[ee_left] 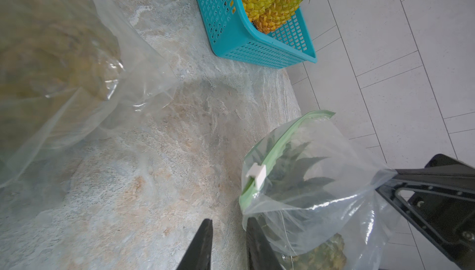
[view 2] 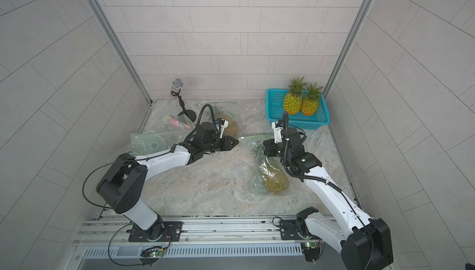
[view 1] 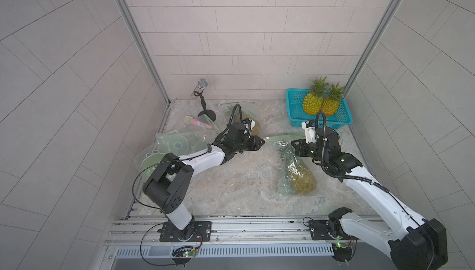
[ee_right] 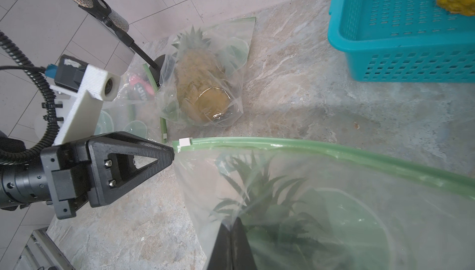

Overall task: Open the zip-top bag and take out the pineapple
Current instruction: Adjust the zipper food storage bag at the center of the board.

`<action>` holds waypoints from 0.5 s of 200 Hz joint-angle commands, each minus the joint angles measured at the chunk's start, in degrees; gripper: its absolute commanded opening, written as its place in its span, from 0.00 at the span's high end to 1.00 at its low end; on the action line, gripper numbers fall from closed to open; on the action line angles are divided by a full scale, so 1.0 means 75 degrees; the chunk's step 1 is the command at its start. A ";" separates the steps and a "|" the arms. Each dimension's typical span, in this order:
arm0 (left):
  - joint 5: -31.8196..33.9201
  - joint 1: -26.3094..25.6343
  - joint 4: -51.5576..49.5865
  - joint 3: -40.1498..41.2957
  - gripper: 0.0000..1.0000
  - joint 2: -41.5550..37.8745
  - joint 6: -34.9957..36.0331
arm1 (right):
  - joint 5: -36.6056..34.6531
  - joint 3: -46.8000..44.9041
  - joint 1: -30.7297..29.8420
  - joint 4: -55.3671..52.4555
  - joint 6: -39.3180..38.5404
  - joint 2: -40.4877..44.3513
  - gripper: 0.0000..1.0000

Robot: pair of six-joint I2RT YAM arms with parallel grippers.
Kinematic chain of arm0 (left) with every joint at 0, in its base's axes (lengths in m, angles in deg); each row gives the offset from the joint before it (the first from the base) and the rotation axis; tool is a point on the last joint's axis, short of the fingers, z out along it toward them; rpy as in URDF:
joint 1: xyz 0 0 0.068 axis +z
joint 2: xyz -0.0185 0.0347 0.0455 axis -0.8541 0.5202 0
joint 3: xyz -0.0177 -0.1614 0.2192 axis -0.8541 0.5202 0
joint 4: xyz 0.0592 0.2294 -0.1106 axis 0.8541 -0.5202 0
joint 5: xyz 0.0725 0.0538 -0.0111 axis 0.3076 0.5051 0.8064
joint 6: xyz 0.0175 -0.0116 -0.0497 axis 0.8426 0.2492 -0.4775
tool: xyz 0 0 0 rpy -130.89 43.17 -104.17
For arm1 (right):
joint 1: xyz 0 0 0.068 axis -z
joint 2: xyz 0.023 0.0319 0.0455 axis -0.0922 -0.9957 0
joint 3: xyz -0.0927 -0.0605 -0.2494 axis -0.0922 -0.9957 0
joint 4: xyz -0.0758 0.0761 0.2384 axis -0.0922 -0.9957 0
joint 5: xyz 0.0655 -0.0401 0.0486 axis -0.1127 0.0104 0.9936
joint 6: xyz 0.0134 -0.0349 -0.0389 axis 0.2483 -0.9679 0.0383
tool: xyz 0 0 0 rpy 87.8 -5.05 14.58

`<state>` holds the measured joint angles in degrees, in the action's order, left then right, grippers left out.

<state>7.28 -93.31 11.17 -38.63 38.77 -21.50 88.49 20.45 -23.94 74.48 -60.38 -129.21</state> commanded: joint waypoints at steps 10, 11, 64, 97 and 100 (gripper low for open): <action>-0.0083 -0.0039 0.0363 -0.0281 0.71 0.0087 -0.0075 | 0.0095 -0.0008 -0.0041 0.0504 0.0095 0.0244 1.00; -0.0084 -0.0041 0.0363 -0.0288 0.71 0.0091 -0.0075 | 0.0094 -0.0006 -0.0042 0.0500 0.0095 0.0247 1.00; -0.0037 -0.0043 0.0752 -0.0278 0.69 0.0252 -0.0307 | 0.0119 -0.0065 -0.0044 0.0527 0.0103 0.0238 1.00; -0.0173 -0.0042 0.0871 -0.0389 0.75 0.0468 -0.0458 | 0.0140 -0.0056 -0.0045 0.0548 0.0107 0.0217 1.00; -0.0198 -0.0040 0.0894 -0.0389 0.76 0.0480 -0.0470 | 0.0142 -0.0065 -0.0046 0.0543 0.0112 0.0215 1.00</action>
<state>6.95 -93.31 15.01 -39.76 41.04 -23.67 89.28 20.03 -23.99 75.24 -60.34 -129.19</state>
